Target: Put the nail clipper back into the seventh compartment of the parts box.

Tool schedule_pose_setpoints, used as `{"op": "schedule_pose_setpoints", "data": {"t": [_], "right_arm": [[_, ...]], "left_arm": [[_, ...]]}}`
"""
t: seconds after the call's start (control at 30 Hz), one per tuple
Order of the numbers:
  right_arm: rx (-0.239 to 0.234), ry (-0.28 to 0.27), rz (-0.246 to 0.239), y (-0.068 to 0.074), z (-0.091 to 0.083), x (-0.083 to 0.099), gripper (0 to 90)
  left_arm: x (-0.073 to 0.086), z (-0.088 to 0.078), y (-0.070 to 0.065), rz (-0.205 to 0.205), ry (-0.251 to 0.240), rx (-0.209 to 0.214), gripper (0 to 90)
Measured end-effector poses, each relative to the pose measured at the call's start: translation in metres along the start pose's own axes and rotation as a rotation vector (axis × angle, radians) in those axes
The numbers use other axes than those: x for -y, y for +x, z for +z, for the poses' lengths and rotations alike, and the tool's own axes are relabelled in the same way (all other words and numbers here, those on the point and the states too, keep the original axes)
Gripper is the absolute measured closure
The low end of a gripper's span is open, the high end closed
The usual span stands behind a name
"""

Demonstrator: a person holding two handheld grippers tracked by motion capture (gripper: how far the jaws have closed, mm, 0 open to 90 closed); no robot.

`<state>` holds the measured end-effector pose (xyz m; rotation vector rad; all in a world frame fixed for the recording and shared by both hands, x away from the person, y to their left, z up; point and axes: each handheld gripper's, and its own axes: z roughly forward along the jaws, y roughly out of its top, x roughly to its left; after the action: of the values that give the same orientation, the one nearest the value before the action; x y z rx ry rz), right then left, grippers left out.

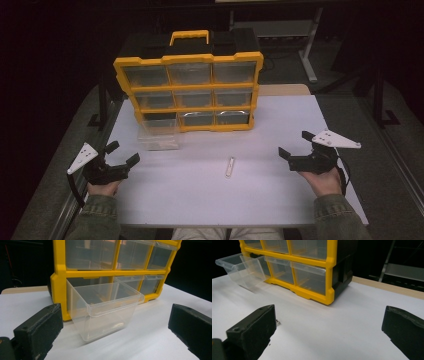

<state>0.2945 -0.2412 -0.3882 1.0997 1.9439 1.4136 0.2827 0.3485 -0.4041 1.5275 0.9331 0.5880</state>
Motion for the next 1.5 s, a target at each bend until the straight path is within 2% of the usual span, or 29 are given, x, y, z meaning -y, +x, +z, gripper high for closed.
{"op": "schedule_pose_setpoints", "data": {"t": [0.2, 0.63, 1.13, 1.23, 1.5], "right_arm": [[-0.023, 0.015, -0.017, 0.007, 0.011, -0.006, 0.0], [-0.052, 0.042, -0.041, 0.015, 0.021, -0.013, 0.0], [-0.093, 0.105, -0.065, 0.027, 0.038, -0.017, 0.0], [-0.128, 0.110, -0.061, 0.028, 0.040, -0.018, 7.4], [-0.152, 0.143, -0.055, 0.031, 0.048, -0.017, 10.8]], "left_arm": [[0.000, 0.001, -0.001, -0.002, -0.001, 0.002, 0.0], [0.001, 0.001, -0.001, -0.001, 0.000, 0.005, 0.0], [0.001, 0.001, -0.001, 0.004, 0.001, 0.003, 0.0], [0.001, 0.002, -0.001, 0.005, 0.001, 0.004, 0.0], [0.001, 0.002, -0.002, 0.008, 0.001, 0.010, 0.0]]}}
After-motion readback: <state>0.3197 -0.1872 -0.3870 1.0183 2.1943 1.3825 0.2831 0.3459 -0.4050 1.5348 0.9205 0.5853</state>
